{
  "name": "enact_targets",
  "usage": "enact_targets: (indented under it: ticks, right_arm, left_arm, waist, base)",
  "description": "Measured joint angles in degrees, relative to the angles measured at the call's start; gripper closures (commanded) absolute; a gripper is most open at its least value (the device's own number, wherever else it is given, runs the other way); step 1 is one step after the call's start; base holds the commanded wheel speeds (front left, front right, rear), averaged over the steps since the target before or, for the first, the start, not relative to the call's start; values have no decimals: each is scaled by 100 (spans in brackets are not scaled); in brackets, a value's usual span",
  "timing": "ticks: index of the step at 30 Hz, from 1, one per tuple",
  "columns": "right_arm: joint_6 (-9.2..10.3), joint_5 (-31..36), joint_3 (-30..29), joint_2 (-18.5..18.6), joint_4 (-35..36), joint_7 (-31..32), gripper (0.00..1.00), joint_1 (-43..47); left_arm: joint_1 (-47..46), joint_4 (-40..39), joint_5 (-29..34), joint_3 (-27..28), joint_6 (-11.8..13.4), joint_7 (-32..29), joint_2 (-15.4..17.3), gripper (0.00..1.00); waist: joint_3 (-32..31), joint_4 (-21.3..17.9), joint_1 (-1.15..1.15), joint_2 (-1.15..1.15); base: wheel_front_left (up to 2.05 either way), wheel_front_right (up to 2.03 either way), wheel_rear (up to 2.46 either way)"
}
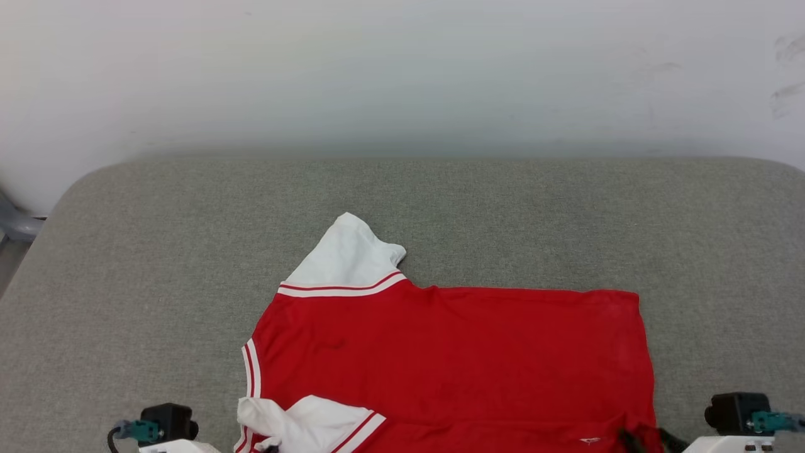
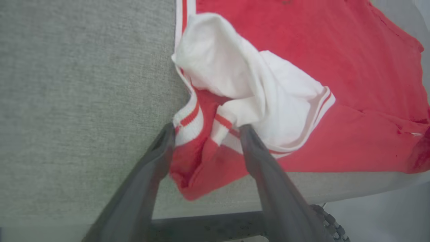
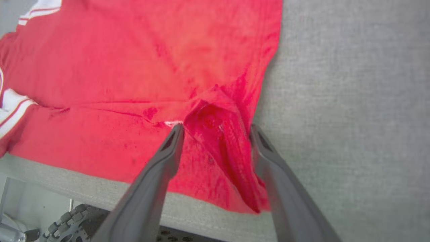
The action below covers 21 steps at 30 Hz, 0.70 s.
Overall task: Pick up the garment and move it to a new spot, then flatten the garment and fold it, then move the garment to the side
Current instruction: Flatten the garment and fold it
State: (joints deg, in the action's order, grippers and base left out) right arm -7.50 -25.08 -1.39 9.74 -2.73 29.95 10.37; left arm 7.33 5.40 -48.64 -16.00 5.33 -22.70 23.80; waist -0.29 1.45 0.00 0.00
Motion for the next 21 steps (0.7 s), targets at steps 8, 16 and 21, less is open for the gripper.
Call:
enact_targets:
  ticks: [8,16,21]
  right_arm:
    - [0,479,-109,-176,482,-1635,0,-107]
    - [0,1069,-367,-407,1051,-2376,0,-410]
    - [0,1268,-488,-533,1485,-2530,0,-758]
  left_arm:
    - [-544,-124,389,159,-242,1034,-48,0]
    - [-1179,-433,1085,163,-186,2034,-185,0]
    - [-1749,-345,1367,159,-165,2399,-250,0]
  waist:
    - [0,-23,0,0]
    - [238,-69,0,0]
    - [651,-143,0,0]
  base:
    - [0,0,0]
    - [0,0,0]
    - [0,0,0]
